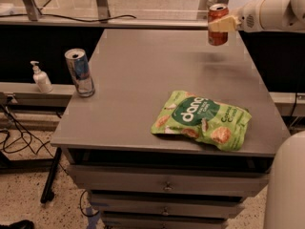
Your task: Knock coke can over
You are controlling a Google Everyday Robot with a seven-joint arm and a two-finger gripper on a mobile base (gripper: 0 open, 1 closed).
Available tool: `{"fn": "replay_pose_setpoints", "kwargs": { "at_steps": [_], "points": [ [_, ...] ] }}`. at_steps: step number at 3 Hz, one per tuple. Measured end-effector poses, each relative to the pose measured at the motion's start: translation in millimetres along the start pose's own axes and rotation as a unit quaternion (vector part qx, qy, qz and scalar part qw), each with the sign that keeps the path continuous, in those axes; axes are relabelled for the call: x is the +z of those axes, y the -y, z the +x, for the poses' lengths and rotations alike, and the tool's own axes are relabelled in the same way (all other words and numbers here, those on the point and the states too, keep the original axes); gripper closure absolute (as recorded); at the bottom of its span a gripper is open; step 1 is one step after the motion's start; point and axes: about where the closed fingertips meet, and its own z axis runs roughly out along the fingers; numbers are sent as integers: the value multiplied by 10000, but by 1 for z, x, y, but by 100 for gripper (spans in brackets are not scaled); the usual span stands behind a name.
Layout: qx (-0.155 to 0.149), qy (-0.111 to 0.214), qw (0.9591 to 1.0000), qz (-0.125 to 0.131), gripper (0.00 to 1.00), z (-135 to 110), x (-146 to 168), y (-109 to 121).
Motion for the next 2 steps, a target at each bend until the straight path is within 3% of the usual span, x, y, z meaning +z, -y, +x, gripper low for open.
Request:
{"fn": "replay_pose_setpoints", "kwargs": {
  "at_steps": [1,2],
  "points": [
    [-630,-434,9962,-422,100,-2,-22,-28],
    [-1398,-1161,9795,-872,100,1,-39,-59]
  ]
}}
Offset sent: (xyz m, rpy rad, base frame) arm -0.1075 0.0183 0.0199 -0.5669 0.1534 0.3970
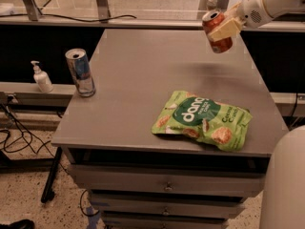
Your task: Knock coke can over
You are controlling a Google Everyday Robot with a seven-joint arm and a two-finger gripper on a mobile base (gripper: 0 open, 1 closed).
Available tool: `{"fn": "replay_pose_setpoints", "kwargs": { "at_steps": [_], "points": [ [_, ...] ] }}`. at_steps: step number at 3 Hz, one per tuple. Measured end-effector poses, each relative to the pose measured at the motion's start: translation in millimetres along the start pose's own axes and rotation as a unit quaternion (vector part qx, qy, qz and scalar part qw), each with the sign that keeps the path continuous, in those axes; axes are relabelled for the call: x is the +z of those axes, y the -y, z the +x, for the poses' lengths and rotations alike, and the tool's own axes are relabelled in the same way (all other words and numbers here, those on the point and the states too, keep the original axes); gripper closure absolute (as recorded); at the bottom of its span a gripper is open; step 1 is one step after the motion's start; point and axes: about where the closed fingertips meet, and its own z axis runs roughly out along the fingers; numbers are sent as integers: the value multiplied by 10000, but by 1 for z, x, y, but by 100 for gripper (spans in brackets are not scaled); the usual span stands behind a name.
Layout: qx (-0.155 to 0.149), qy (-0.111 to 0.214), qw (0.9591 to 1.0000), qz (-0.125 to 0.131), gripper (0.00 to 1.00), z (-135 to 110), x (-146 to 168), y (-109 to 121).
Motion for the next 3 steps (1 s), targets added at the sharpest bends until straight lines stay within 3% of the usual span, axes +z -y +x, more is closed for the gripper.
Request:
{"fn": "replay_pose_setpoints", "kwargs": {
  "at_steps": [1,2,3],
  "points": [
    [1,-114,9997,-235,100,7,3,-11],
    [7,-95,9997,-211,100,7,5,-10],
    [-250,-313,9987,-321,100,2,18,-17]
  ]
}}
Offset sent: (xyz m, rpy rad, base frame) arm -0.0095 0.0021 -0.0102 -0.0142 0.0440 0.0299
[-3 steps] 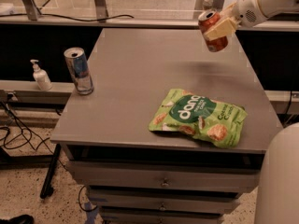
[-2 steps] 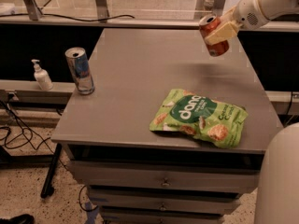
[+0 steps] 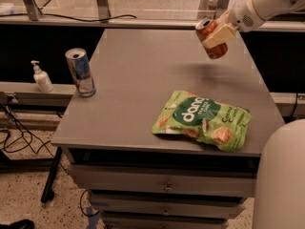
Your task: Knock coke can over
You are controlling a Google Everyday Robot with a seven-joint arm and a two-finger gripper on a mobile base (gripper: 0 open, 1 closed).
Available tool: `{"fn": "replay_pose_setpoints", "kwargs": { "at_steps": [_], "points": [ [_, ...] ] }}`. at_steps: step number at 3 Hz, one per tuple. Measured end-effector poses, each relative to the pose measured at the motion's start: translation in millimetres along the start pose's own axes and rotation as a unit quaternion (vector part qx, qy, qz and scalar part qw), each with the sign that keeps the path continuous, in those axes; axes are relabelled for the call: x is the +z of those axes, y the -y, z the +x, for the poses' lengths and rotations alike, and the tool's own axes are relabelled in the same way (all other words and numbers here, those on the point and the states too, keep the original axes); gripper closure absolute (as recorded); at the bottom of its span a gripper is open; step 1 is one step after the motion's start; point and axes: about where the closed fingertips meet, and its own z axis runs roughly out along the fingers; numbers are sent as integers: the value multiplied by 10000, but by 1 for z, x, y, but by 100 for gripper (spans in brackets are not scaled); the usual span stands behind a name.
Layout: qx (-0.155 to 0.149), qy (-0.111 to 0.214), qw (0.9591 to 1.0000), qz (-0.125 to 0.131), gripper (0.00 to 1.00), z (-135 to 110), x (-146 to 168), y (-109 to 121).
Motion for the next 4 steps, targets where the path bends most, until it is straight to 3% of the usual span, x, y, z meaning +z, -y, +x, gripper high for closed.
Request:
{"fn": "replay_pose_setpoints", "kwargs": {
  "at_steps": [1,2,4],
  "points": [
    [-368,-475,9982,-83,100,-1,9,-11],
    [-649,-929,9934,-190,100,3,10,-24],
    [-1246,-1867,9724,-642,100,21,14,-54]
  ]
}}
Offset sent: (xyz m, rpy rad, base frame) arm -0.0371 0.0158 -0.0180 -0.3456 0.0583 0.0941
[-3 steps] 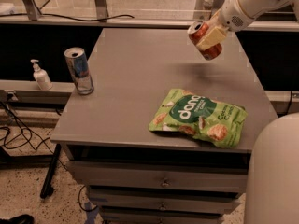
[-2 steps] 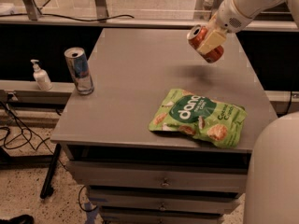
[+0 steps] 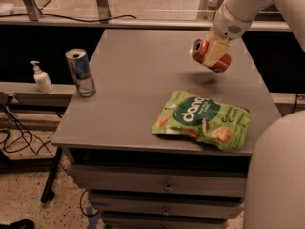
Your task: Knock coke can over
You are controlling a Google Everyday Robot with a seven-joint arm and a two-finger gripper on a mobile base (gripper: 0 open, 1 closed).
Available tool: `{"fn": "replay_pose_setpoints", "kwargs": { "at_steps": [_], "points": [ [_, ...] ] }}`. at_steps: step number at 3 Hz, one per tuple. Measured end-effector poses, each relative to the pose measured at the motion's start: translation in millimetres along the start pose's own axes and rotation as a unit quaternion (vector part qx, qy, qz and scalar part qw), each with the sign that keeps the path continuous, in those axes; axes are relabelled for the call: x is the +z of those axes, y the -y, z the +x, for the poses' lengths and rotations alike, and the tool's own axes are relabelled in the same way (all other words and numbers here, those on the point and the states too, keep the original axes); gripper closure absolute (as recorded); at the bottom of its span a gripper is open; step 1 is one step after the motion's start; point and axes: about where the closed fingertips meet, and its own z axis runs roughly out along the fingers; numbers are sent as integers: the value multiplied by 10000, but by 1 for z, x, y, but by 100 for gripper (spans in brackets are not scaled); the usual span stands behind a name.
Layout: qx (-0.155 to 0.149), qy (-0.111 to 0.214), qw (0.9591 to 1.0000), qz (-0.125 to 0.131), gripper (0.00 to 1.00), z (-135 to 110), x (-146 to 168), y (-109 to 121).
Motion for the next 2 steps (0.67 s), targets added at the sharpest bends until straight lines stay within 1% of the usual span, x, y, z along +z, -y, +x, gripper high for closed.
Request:
{"fn": "replay_pose_setpoints", "kwargs": {
  "at_steps": [1,2],
  "points": [
    [-19,-190,9989,-419,100,10,9,-18],
    [70,-277,9963,-813,100,22,24,-35]
  ]
}}
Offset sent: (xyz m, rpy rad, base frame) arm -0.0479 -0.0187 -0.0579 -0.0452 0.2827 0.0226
